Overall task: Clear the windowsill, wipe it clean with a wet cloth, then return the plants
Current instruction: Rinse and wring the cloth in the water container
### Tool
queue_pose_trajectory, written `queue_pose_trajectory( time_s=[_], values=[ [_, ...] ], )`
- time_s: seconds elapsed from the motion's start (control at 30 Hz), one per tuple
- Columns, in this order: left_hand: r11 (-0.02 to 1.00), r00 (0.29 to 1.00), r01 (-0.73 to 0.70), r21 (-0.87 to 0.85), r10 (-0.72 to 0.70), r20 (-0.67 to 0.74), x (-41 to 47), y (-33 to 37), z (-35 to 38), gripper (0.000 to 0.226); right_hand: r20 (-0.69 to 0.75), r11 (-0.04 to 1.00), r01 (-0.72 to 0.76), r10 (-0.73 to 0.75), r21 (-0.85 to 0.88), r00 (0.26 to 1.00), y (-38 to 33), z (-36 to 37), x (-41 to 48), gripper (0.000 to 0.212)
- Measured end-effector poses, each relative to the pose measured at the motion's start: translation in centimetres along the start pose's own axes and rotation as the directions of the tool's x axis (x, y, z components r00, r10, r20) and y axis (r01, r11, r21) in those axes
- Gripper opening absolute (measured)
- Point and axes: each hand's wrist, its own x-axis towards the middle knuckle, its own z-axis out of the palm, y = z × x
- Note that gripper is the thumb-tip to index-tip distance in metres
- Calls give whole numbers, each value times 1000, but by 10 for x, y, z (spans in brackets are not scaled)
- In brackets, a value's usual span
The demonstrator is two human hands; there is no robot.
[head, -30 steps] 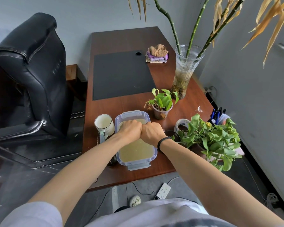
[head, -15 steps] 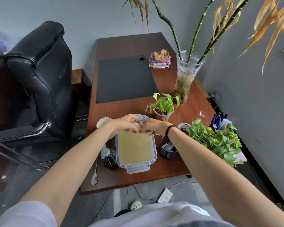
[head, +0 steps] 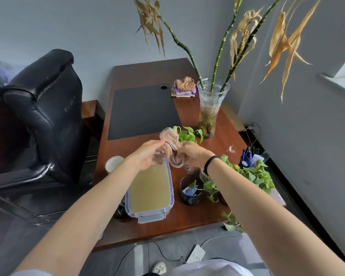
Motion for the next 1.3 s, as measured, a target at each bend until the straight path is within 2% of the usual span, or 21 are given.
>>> queue_pose_trajectory(
  time_s=[0.03,0.1,0.17,0.27,0.37,0.43,0.5,0.6,0.63,0.73,0.83,0.93,1.0,1.07,1.13,1.17,1.2,1.27,1.3],
  values=[
    [999,999,-3,40,2,45,-1,1,9,20,-16,1000,8,-8,1,1000,-1,-8,-3,24],
    [998,996,-55,4,55,65,0,4,25,12,-86,998,38,-34,42,996,-3,-22,-12,14],
    [996,994,-92,-1,92,59,1,9,38,16,-224,990,82,-55,112,973,-2,-38,-18,20],
    [989,985,-94,118,75,156,-1,17,50,20,-378,978,149,-85,143,922,-1,-59,-31,25],
    [964,968,-75,254,9,250,-1,19,55,18,-375,960,188,-100,207,922,-1,-74,-48,19],
    [943,948,-85,320,-22,317,-1,21,60,17,-404,903,247,-92,351,910,-3,-84,-61,8],
    [931,933,-103,350,-31,357,-3,25,69,4,-382,845,260,-72,468,921,-8,-92,-71,14],
    [917,929,-171,360,28,370,-13,41,100,27,-374,758,300,-80,579,924,-13,-105,-96,32],
    [924,926,-194,330,61,374,-16,46,111,31,-368,750,319,-109,580,923,-13,-109,-106,32],
    [951,916,-220,217,125,382,-19,54,141,15,-362,789,368,-199,492,911,-6,-111,-142,21],
    [912,909,-298,281,181,376,-24,53,167,18,-419,787,389,-184,480,889,11,-112,-175,49],
    [937,929,-263,229,181,324,-26,43,192,20,-618,744,501,-153,441,771,37,-117,-210,62],
    [947,961,-154,283,77,266,-23,26,212,22,-737,664,594,-94,454,669,62,-120,-236,66],
    [931,956,-90,352,-18,293,-17,-5,238,22,-818,645,630,-13,433,575,88,-115,-268,68],
    [932,931,-40,359,-95,352,-40,-24,260,18,-855,655,628,55,422,516,116,-111,-297,71],
    [932,920,-29,362,-117,374,-66,-29,268,21,-852,667,610,72,428,519,133,-110,-317,74],
    [931,918,-14,364,-132,374,-83,-32,273,26,-820,696,563,67,446,568,148,-109,-335,77],
    [929,923,7,370,-149,356,-101,-46,286,34,-696,800,381,61,463,716,175,-102,-367,75],
    [921,923,13,389,-160,349,-108,-55,290,34,-660,842,296,91,451,746,187,-99,-377,74]
  ],
)
